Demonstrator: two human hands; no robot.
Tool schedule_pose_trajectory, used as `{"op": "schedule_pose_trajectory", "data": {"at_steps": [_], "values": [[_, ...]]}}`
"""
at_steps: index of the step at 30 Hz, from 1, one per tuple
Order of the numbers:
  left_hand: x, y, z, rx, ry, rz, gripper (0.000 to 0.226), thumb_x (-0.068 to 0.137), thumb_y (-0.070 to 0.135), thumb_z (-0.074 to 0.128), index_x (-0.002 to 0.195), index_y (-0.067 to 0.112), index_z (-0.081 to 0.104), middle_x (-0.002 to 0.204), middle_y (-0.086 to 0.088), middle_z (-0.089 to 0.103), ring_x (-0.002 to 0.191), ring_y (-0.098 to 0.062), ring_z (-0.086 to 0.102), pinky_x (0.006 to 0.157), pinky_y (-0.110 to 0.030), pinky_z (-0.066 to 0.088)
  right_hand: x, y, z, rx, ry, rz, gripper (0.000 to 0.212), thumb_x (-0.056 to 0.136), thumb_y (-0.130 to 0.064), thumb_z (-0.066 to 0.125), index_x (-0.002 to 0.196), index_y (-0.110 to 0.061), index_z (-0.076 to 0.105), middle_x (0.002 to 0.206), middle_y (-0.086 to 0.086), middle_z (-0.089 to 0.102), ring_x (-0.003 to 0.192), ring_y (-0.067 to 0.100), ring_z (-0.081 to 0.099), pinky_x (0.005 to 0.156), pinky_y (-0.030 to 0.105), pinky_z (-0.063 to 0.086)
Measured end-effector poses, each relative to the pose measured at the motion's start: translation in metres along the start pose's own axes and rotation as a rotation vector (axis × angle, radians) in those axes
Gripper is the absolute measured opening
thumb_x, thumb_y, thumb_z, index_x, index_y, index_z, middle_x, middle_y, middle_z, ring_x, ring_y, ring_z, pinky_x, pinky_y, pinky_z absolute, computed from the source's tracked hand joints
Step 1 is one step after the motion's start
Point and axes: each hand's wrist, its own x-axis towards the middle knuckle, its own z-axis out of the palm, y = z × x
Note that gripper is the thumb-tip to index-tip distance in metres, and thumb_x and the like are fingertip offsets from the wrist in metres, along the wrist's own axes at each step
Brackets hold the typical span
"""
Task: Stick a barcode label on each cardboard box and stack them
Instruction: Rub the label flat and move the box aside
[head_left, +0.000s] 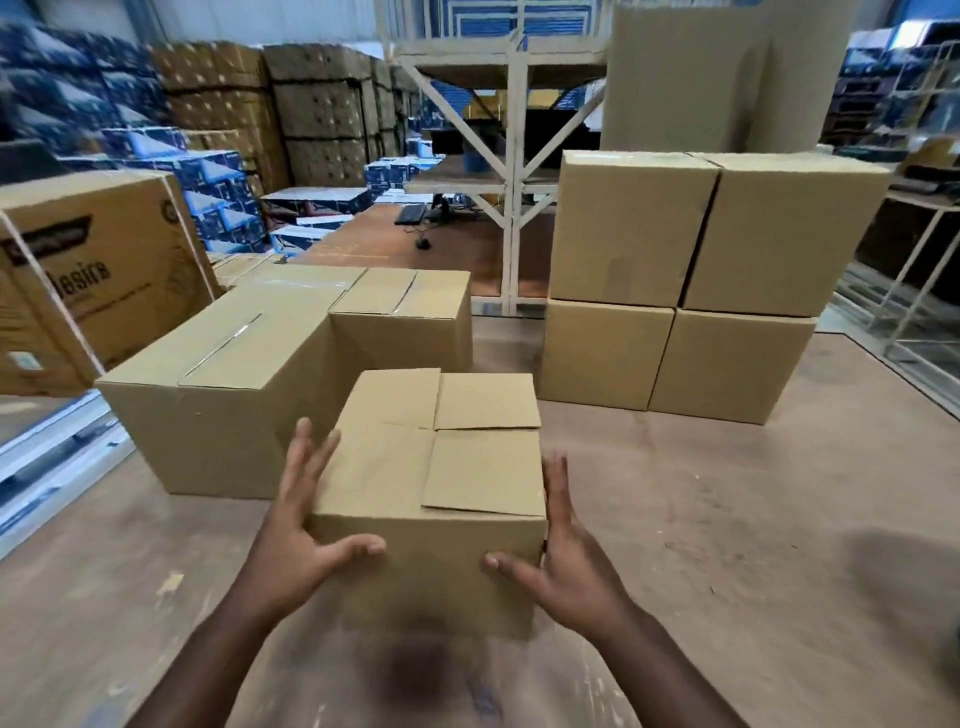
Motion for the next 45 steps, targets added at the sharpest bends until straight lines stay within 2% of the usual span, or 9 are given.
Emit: {"op": "schedule_pose_trajectory", "data": {"at_steps": [3, 6, 11, 17, 23, 30, 34, 38, 45], "values": [[0.016, -0.033, -0.013, 0.376, -0.014, 0.285, 0.080, 0.077, 0.068, 0.072, 0.149, 0.049, 0.041, 0.168, 0.014, 0.021, 0.157, -0.014, 0.009, 0.123, -0.051, 0.016, 0.022, -0.007, 0.017, -0.289, 0.181, -0.183, 0.112, 0.081, -0.071, 0.073, 0.161, -0.048, -0.002, 0.172, -0.018, 0.011, 0.131, 0.016, 0.061, 0.091, 0.031, 0.059], [0.045, -0.059, -0.020, 0.649, -0.030, 0.272, 0.082, 0.082, 0.080, 0.047, 0.153, 0.039, 0.042, 0.163, 0.016, 0.032, 0.156, -0.015, 0.016, 0.122, -0.067, 0.011, 0.054, -0.011, 0.032, -0.326, 0.204, -0.190, 0.083, 0.086, -0.065, 0.071, 0.153, -0.047, 0.026, 0.172, -0.021, 0.001, 0.128, 0.014, 0.062, 0.089, 0.029, 0.057], [0.100, -0.066, -0.021, 0.838, 0.010, 0.153, 0.083, 0.075, 0.066, 0.071, 0.150, 0.043, 0.043, 0.161, 0.008, 0.039, 0.155, -0.027, 0.021, 0.118, -0.063, -0.011, 0.106, -0.028, 0.039, -0.352, 0.133, -0.052, 0.076, 0.096, -0.051, 0.066, 0.157, -0.048, 0.020, 0.173, -0.012, 0.012, 0.138, 0.022, 0.054, 0.102, 0.037, 0.051], [0.143, -0.088, -0.037, 0.964, 0.090, -0.103, 0.093, 0.080, 0.069, 0.067, 0.155, 0.055, 0.013, 0.166, -0.015, -0.027, 0.148, -0.041, -0.032, 0.097, -0.051, -0.043, 0.148, -0.046, 0.058, -0.415, 0.076, -0.050, 0.070, 0.100, -0.044, 0.063, 0.158, -0.045, 0.023, 0.172, -0.001, 0.023, 0.138, 0.027, 0.053, 0.103, 0.038, 0.049], [0.166, -0.109, -0.051, 0.914, 0.017, -0.192, 0.084, 0.091, 0.068, 0.053, 0.157, 0.054, 0.003, 0.171, -0.009, 0.002, 0.155, -0.043, -0.009, 0.120, -0.059, -0.013, 0.181, -0.048, 0.064, -0.510, 0.069, -0.066, 0.068, 0.097, -0.051, 0.064, 0.154, -0.047, 0.026, 0.168, 0.001, 0.033, 0.138, 0.025, 0.054, 0.098, 0.038, 0.051], [0.174, -0.100, -0.050, 1.028, 0.015, -0.205, 0.083, 0.093, 0.070, 0.047, 0.158, 0.050, -0.002, 0.171, -0.006, 0.008, 0.155, -0.043, 0.004, 0.099, -0.058, -0.034, 0.194, -0.052, 0.062, -0.572, 0.052, -0.070, 0.066, 0.097, -0.054, 0.062, 0.151, -0.047, 0.024, 0.166, 0.003, 0.036, 0.136, 0.028, 0.055, 0.096, 0.040, 0.052], [0.164, -0.090, -0.041, 0.935, 0.022, -0.245, 0.094, 0.091, 0.061, 0.056, 0.162, 0.037, -0.001, 0.171, -0.007, -0.001, 0.156, -0.038, -0.006, 0.113, -0.063, -0.021, 0.178, -0.055, 0.050, -0.546, 0.066, -0.089, 0.083, 0.098, -0.060, 0.057, 0.160, -0.046, 0.004, 0.171, -0.003, 0.025, 0.144, 0.025, 0.047, 0.101, 0.041, 0.051], [0.154, -0.049, -0.015, 0.703, 0.121, 0.040, 0.075, 0.093, 0.038, 0.063, 0.158, 0.024, 0.029, 0.169, -0.004, 0.019, 0.158, -0.026, 0.007, 0.122, -0.058, -0.006, 0.152, -0.050, 0.012, -0.356, 0.166, -0.148, 0.088, 0.098, -0.062, 0.056, 0.162, -0.047, -0.003, 0.168, -0.010, 0.030, 0.148, 0.017, 0.042, 0.107, 0.038, 0.048], [0.204, 0.137, 0.053, 0.408, 0.071, 0.517, 0.054, 0.093, 0.038, 0.057, 0.145, 0.029, 0.046, 0.148, 0.011, 0.051, 0.140, -0.008, 0.042, 0.124, -0.047, 0.005, 0.161, -0.059, -0.153, -0.146, 0.339, -0.082, 0.071, 0.091, -0.057, 0.064, 0.154, -0.045, 0.034, 0.146, -0.001, 0.057, 0.132, 0.016, 0.055, 0.107, 0.046, 0.051]]}}
